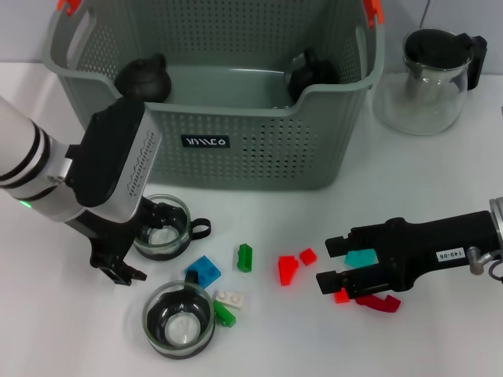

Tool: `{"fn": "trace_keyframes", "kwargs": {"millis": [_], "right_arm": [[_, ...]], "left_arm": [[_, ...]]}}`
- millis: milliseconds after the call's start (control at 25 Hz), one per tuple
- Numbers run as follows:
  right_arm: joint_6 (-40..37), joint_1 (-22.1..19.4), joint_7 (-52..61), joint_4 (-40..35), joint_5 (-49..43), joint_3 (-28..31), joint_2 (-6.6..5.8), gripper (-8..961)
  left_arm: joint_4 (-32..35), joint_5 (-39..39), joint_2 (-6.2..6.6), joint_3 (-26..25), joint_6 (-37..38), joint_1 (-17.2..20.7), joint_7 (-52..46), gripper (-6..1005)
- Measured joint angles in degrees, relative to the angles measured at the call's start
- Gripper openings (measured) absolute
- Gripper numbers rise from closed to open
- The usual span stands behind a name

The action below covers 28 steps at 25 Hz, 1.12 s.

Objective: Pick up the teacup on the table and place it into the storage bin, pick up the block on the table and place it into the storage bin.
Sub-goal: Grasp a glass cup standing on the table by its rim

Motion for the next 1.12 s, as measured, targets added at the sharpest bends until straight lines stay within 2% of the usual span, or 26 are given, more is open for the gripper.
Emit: {"fn": "trace_keyframes", "kwargs": {"millis": [520, 720, 1120], "right_arm": [[0.5, -0.2, -0.8, 0.1, 0.1, 0.1, -0.2, 826], [0.5, -0.2, -1.0, 0.1, 0.2, 0.4, -0.38, 825], [0.0, -0.2, -1.2, 0.1, 0.0, 1.5, -0.4, 825]], "left_arm": [[-0.7, 1.0, -0.07, 1.4, 0.1, -0.6, -2.3, 797], [-2.1, 2.1, -0.02, 2.0, 0.4, -1.4, -3.8, 590], [-2.8, 2.2, -0.05, 1.8, 0.1, -1.9, -4.9, 395]]}}
